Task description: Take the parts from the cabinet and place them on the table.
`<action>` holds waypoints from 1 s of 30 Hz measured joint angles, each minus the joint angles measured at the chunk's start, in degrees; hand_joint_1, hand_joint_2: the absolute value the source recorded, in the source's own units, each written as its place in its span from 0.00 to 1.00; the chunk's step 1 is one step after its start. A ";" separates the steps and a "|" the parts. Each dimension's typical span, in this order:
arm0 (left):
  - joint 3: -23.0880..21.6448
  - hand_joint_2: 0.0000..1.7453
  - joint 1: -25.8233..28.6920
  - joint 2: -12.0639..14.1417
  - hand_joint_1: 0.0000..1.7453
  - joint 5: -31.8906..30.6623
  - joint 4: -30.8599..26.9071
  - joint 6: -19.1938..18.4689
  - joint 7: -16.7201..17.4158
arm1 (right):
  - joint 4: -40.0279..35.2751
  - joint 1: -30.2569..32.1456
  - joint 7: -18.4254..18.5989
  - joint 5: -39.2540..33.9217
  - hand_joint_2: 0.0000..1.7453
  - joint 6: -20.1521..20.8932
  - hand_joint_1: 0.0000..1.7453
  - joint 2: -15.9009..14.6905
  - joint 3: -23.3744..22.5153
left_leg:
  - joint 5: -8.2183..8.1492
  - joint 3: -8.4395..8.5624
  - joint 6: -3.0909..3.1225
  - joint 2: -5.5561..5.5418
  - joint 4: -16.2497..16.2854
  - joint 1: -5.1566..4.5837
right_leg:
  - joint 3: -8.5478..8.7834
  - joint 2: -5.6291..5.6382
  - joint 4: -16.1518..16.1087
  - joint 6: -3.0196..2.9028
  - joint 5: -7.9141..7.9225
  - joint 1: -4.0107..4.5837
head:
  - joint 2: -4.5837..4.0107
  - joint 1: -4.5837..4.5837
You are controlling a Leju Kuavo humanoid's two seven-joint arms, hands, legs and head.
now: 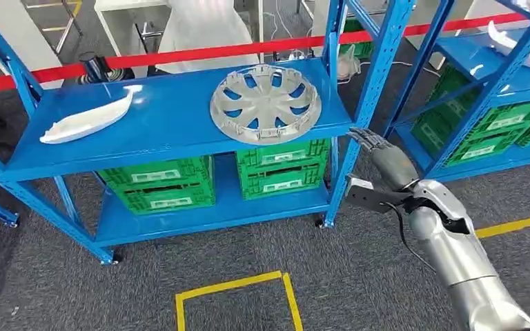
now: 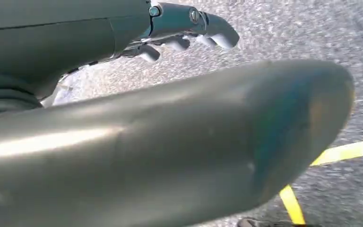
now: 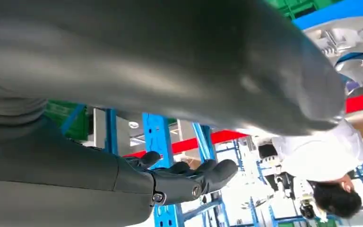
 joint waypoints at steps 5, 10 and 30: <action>0.00 0.00 0.38 0.15 0.00 -0.20 0.00 -0.11 0.20 | 0.00 0.54 -0.02 -0.02 0.00 0.00 0.00 0.00 0.00 | 9.17 -0.61 0.39 0.01 -7.71 -0.01 | 2.30 0.19 0.02 0.24 -1.81 0.02 | 0.00 -0.02; 0.00 0.00 0.31 0.31 0.00 -0.61 0.00 -0.31 0.15 | 0.00 1.16 -0.11 -0.22 0.00 0.00 0.00 0.07 0.00 | 9.80 1.45 1.68 0.04 -12.59 -0.57 | 3.06 0.16 -0.11 1.79 -3.15 0.07 | 0.00 -0.02; 0.00 0.00 0.01 0.28 0.00 -0.57 0.00 -0.31 -0.17 | -0.02 1.98 -0.92 -0.55 0.00 0.04 0.00 0.17 -0.44 | 1.28 -1.01 -0.56 0.11 -1.69 0.21 | -0.36 0.06 0.61 0.29 -0.51 -0.67 | 0.00 0.24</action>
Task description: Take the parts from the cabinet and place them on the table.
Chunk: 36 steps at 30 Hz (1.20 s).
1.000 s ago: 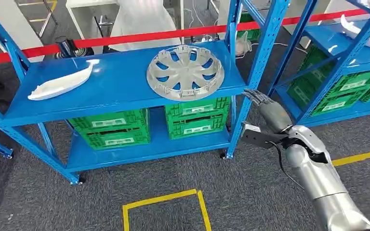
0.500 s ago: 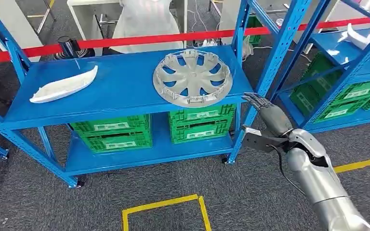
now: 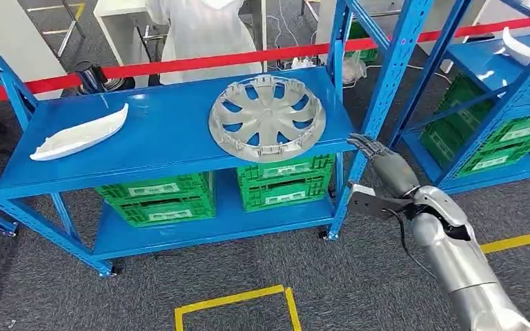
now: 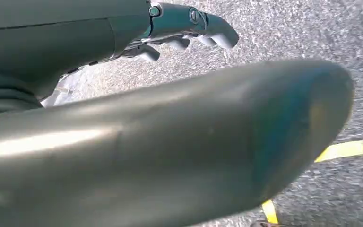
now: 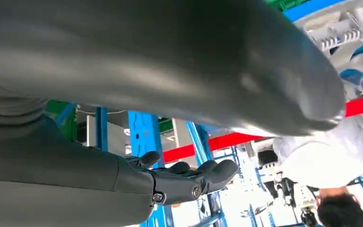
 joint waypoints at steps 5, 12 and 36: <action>0.00 0.00 0.28 0.00 0.00 0.00 0.07 0.00 0.00 | 0.07 0.03 -0.11 0.04 0.00 0.35 0.00 0.00 0.00 | 5.96 -1.60 0.52 0.00 -2.07 -0.02 | 1.68 0.21 0.02 0.12 -1.31 0.15 | 0.00 0.04; 0.00 0.00 0.16 0.02 0.00 -0.26 0.07 -0.15 0.02 | 0.02 -0.43 -0.11 0.13 0.00 0.57 0.00 -0.02 -0.02 | 8.67 2.94 2.51 -0.14 -11.54 -0.03 | 2.97 0.26 -0.30 2.52 -2.93 0.20 | 0.00 0.04; 0.00 0.00 0.37 -0.04 0.00 -0.57 0.11 0.22 0.22 | -0.55 1.99 -0.31 0.02 0.00 1.27 0.00 -0.13 -0.79 | 8.11 -0.95 0.55 0.00 -4.47 -0.15 | 2.77 0.19 -0.15 -0.14 -2.15 0.31 | 0.00 0.22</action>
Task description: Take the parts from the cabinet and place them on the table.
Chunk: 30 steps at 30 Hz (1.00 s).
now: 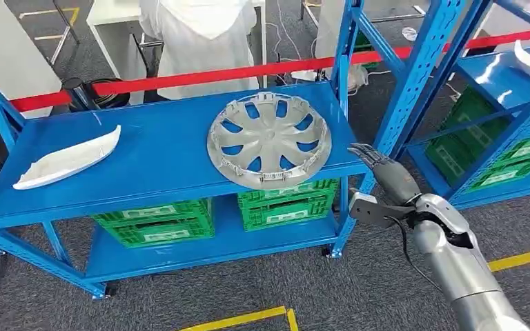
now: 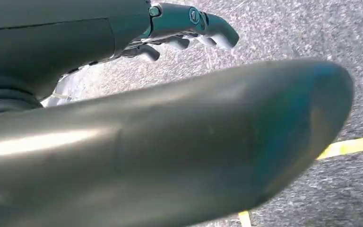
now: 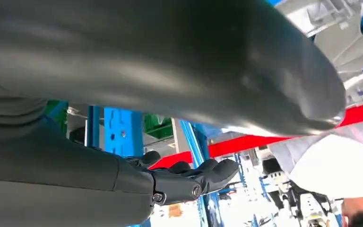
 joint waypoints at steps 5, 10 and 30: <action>0.00 0.00 -0.08 0.00 0.00 0.04 0.02 -0.41 -0.28 | -0.67 -0.06 -0.31 -0.19 0.00 0.79 0.00 -0.02 0.00 | 0.48 2.91 1.41 -0.11 -6.24 -0.57 | 0.64 0.06 -0.37 1.72 -1.34 0.16 | 0.00 0.11; 0.00 0.00 -0.07 -0.02 0.00 -0.13 -0.02 -0.57 -0.28 | -2.58 1.10 0.28 -0.87 0.00 0.92 0.00 -0.35 -0.02 | -0.02 4.78 2.85 -0.12 -7.61 0.00 | -5.45 -0.05 11.39 3.06 -6.37 -0.02 | 0.00 0.46; 0.00 0.00 0.02 0.04 0.00 0.07 -0.04 -0.90 -0.48 | -0.96 -0.73 -0.87 -0.31 0.00 0.90 0.00 -0.90 2.56 | -2.34 -1.16 -0.15 -0.03 3.33 -0.16 | -0.49 -0.02 0.17 -0.16 0.09 -0.02 | 0.00 0.20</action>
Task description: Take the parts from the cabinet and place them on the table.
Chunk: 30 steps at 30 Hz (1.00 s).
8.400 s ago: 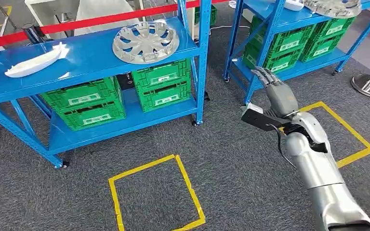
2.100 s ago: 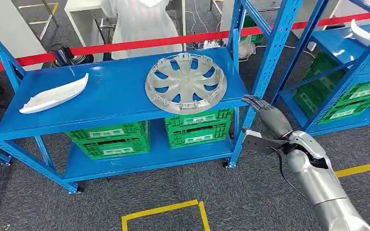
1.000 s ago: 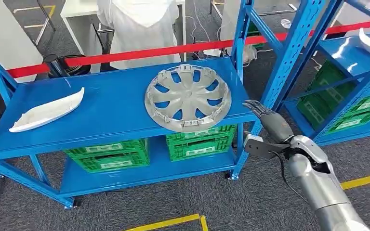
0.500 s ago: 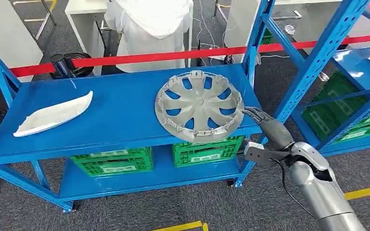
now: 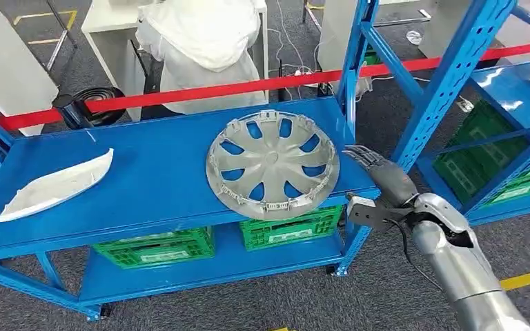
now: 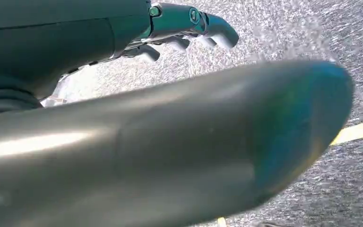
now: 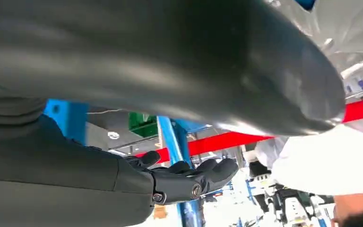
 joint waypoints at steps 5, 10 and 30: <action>0.00 0.00 -0.15 -0.06 0.00 0.63 0.02 0.09 0.04 | 3.38 -4.21 -0.02 0.59 0.00 0.44 0.00 0.98 3.66 | 3.15 3.73 1.23 -0.03 -9.68 -0.43 | 0.76 0.20 -0.26 1.40 -1.25 0.29 | 0.00 0.09; 0.00 0.00 -0.28 -0.52 0.00 0.53 0.02 0.41 1.02 | 8.39 -8.47 0.13 0.92 0.00 0.72 0.00 2.21 7.47 | 3.01 5.25 2.70 -0.11 -10.94 0.14 | -3.45 -0.02 8.56 2.88 -5.50 0.04 | 0.00 0.44; 0.00 0.00 -0.20 -1.18 0.00 -1.36 0.09 0.90 0.26 | 11.96 -8.98 0.72 0.07 1.00 0.39 0.00 2.91 12.26 | 0.47 7.75 1.13 -0.53 -11.25 -0.24 | -4.23 0.18 0.38 1.27 3.07 0.30 | 0.00 0.44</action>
